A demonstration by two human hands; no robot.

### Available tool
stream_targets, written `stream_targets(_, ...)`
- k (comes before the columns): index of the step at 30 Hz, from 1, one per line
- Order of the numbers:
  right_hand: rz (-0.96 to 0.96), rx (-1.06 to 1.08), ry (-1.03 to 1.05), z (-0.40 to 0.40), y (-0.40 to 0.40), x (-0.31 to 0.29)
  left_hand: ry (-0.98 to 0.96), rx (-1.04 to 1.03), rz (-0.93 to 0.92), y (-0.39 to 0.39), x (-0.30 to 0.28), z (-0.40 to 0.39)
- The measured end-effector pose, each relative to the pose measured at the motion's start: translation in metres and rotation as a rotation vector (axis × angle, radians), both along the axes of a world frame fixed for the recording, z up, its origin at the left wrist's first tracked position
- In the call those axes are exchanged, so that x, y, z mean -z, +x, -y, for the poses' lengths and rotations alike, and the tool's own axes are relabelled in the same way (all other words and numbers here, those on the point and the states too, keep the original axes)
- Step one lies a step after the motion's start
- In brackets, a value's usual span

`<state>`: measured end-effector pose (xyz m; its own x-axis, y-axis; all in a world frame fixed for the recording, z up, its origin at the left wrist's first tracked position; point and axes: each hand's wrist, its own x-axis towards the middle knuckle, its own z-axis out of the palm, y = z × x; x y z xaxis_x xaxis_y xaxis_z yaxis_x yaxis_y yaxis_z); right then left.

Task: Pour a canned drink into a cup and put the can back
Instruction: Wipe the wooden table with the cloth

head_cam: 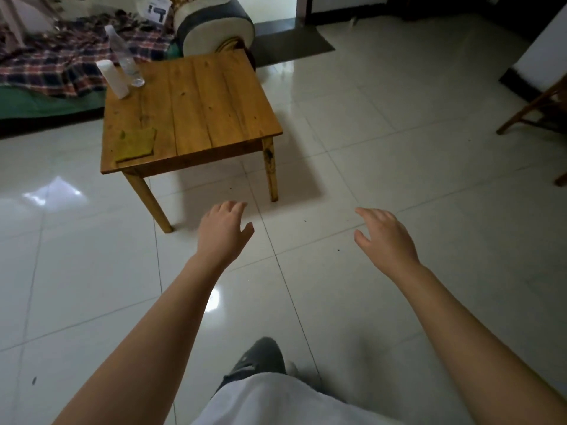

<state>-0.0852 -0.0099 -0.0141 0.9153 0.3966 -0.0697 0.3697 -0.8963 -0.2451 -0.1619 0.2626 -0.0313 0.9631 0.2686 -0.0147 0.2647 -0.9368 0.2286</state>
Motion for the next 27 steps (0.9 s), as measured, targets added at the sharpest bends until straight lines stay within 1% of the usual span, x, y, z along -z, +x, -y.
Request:
stream_targets(5,-0.017,0.039,-0.003,0.007,0.034,0.006,-0.015,0.046,-0.012,0.049,0.006,0.001)
stream_targets(9,-0.013,0.068,0.011,0.001,0.078,0.011,-0.012,0.073,-0.035,0.105,0.012,-0.007)
stream_targets(13,0.001,0.098,0.004,-0.014,0.142,0.014,-0.015,0.125,-0.040,0.180,0.016,-0.018)
stream_targets(20,0.022,0.145,0.000,-0.050,0.264,0.000,0.001,0.191,-0.029,0.313,0.006,-0.044)
stream_targets(27,0.027,0.176,0.041,-0.062,0.364,-0.003,0.024,0.197,-0.030,0.417,0.001,-0.066)
